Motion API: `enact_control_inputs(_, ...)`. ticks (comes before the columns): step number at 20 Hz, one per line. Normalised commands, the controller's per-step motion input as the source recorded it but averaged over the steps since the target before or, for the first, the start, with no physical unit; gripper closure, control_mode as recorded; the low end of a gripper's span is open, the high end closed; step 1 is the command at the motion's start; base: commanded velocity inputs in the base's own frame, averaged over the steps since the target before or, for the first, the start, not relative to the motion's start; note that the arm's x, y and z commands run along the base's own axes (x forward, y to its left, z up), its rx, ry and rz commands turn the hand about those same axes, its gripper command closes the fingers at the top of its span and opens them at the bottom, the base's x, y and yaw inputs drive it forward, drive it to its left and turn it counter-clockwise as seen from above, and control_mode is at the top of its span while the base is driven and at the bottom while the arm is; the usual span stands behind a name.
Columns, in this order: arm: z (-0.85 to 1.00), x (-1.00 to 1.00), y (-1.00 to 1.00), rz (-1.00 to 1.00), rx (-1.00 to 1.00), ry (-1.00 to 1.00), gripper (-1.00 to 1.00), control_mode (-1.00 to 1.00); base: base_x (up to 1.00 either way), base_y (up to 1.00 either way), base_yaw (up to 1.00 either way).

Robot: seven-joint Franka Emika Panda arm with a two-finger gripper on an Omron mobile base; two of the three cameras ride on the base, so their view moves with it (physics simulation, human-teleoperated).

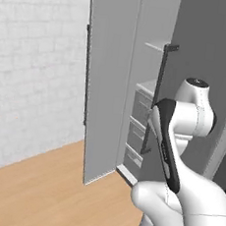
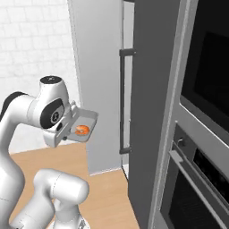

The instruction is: Take the meat container that has the shrimp and place it on the second highest rack of the freezer. Then take the vegetable container that has the broccoli and sweet potato and place it on the highest rack of the freezer.

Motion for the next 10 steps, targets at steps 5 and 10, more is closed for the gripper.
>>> enact_control_inputs(5, 0.0, 0.0, 0.0, 0.0, 0.0, 0.0, 1.0, 1.0, 0.66, 0.72, -0.46)
enact_control_inputs(10, 0.0, 0.0, 0.0, 0.0, 0.0, 0.0, 1.0, 1.0, 0.63, 0.51, -0.42)
